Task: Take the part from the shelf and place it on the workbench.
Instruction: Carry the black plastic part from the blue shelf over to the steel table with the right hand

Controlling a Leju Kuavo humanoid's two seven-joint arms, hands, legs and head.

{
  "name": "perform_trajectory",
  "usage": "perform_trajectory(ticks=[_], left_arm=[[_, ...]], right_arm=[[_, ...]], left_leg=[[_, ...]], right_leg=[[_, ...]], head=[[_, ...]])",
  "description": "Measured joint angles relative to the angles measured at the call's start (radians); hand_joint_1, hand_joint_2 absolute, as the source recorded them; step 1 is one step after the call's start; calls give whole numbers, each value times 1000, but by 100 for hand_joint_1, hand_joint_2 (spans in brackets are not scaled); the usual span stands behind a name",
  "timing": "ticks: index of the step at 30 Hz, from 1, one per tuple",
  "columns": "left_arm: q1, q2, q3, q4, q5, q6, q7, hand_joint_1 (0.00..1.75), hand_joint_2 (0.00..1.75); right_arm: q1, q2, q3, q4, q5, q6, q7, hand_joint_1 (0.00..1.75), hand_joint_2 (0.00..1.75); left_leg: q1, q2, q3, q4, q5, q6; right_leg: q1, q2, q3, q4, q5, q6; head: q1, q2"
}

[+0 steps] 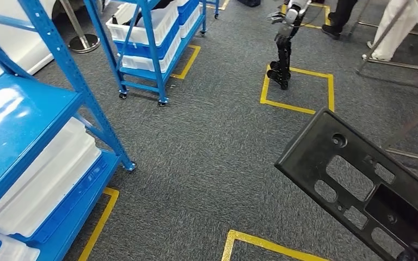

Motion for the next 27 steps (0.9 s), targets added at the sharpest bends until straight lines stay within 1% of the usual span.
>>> perform_trajectory(ticks=[1,2,3,4,5,6,7,8,9,10,11,12,13,14,15,16,17,18,19,20,21,22,23,24,25,26,27], left_arm=[[2,0,1,0,0,0,0,0,175],[4,0,1,0,0,0,0,0,175],[5,1,2,0,0,0,0,0,175],[5,1,2,0,0,0,1,0,175],[4,0,2,0,0,0,1,0,175],[3,0,2,0,0,0,1,0,175],[2,0,2,0,0,0,1,0,175],[2,0,2,0,0,0,1,0,175],[1,0,2,0,0,-1,1,0,175],[-1,0,2,0,0,-1,1,0,175],[-3,0,2,0,-1,-2,1,0,175],[-6,0,2,0,-1,-3,1,0,175],[-7,0,2,0,-1,-4,0,0,175],[-7,0,2,0,-2,-4,0,0,175],[-5,0,2,0,-2,-5,0,0,175],[-3,0,3,0,-3,-5,0,0,175],[0,0,3,0,-3,-6,0,0,175],[3,1,3,0,-3,-6,1,0,175],[4,1,3,0,-4,-6,1,0,175],[4,1,3,0,-5,-7,1,0,175],[4,1,4,0,-6,-8,1,0,175],[4,1,4,0,-7,-9,1,0,175],[4,1,4,0,-8,-10,1,0,175],[5,2,5,0,-8,-12,1,0,175],[4,2,6,0,-8,-13,1,0,175],[3,2,7,0,-8,-14,1,0,175],[2,2,8,0,-8,-14,1,0,175]], right_arm=[[-1,0,0,0,0,0,0,175,175],[0,0,1,0,1,0,0,175,175],[0,0,1,0,1,0,1,175,175],[1,0,1,0,1,0,2,175,175],[1,0,1,0,1,1,2,175,175],[1,0,1,0,1,1,2,175,175],[1,0,1,0,2,1,2,175,175],[0,0,1,0,2,1,3,175,175],[1,0,1,0,2,1,3,175,175],[1,0,2,0,2,1,3,175,175],[3,0,2,0,2,0,3,175,175],[5,0,2,0,3,0,2,175,175],[6,0,2,0,3,0,2,175,175],[7,0,4,0,3,0,2,175,175],[8,0,5,0,4,0,2,175,175],[7,0,7,0,4,0,1,175,175],[8,0,8,0,4,0,1,175,175],[8,0,10,0,5,0,1,175,175],[8,0,11,0,7,1,1,175,175],[9,0,12,0,9,1,2,175,175],[9,0,13,0,11,1,2,175,175],[9,0,14,0,13,1,3,175,175],[10,0,15,0,15,1,5,175,175],[11,0,16,1,17,1,6,175,175],[12,0,17,1,19,1,8,175,175],[14,1,18,1,20,0,8,175,175],[17,1,18,1,21,0,8,175,175]], left_leg=[[-2,16,-1,0,0,2],[-4,33,-3,0,-2,2],[-5,50,-3,1,-3,2],[-5,66,-3,2,-6,1],[-5,81,-1,3,-9,-2],[-6,94,4,4,-13,-5],[-9,106,9,6,-17,-9],[-11,115,14,7,-22,-15],[-13,125,19,7,-26,-21],[-14,135,22,6,-29,-27],[-13,145,28,4,-30,-32],[-11,140,32,7,-35,-38],[-9,119,29,21,-48,-43],[-6,87,16,55,-72,-47],[-4,51,-9,111,-105,-49],[-3,28,-42,180,-139,-50],[-3,18,-76,246,-163,-50],[-3,15,-99,287,-169,-50],[-3,14,-108,291,-153,-49],[-3,10,-99,256,-118,-47],[-3,-4,-77,193,-74,-44],[-2,-32,-53,127,-41,-40],[-2,-56,-34,74,-19,-36],[-2,-76,-24,43,-11,-33],[-4,-81,-20,34,-14,-30],[-6,-70,-18,28,-13,-26],[-6,-57,-15,23,-8,-20]], right_leg=[[-1,-21,-33,67,-34,5],[-3,-29,-60,126,-57,9],[-6,-32,-73,156,-62,12],[-8,-36,-66,148,-48,14],[-9,-44,-35,98,-19,15],[-8,-66,9,24,12,14],[-6,-91,48,-42,33,10],[-3,-110,76,-90,45,4],[0,-121,87,-112,46,-4],[4,-115,87,-115,44,-11],[5,-101,85,-117,45,-18],[4,-89,86,-121,47,-25],[2,-77,87,-125,51,-33],[0,-65,87,-129,55,-40],[-2,-53,88,-132,58,-44],[-1,-40,87,-132,59,-48],[1,-25,86,-131,59,-49],[3,-10,86,-130,58,-50],[4,5,87,-128,57,-51],[5,21,88,-126,56,-50],[5,36,90,-123,54,-49],[6,50,89,-120,53,-46],[5,65,87,-117,52,-42],[4,77,83,-115,52,-37],[2,90,78,-115,54,-30],[-1,104,74,-116,58,-22],[-3,105,71,-116,59,-16]], head=[[0,0],[0,0],[0,0],[0,0],[0,0],[1,0],[0,0],[0,0],[0,0],[0,0],[0,0],[0,0],[0,0],[-1,0],[-1,0],[-1,0],[-1,0],[-1,0],[-1,0],[-1,0],[-1,0],[-1,0],[-1,0],[-1,0],[-1,0],[-1,0],[-1,0]])
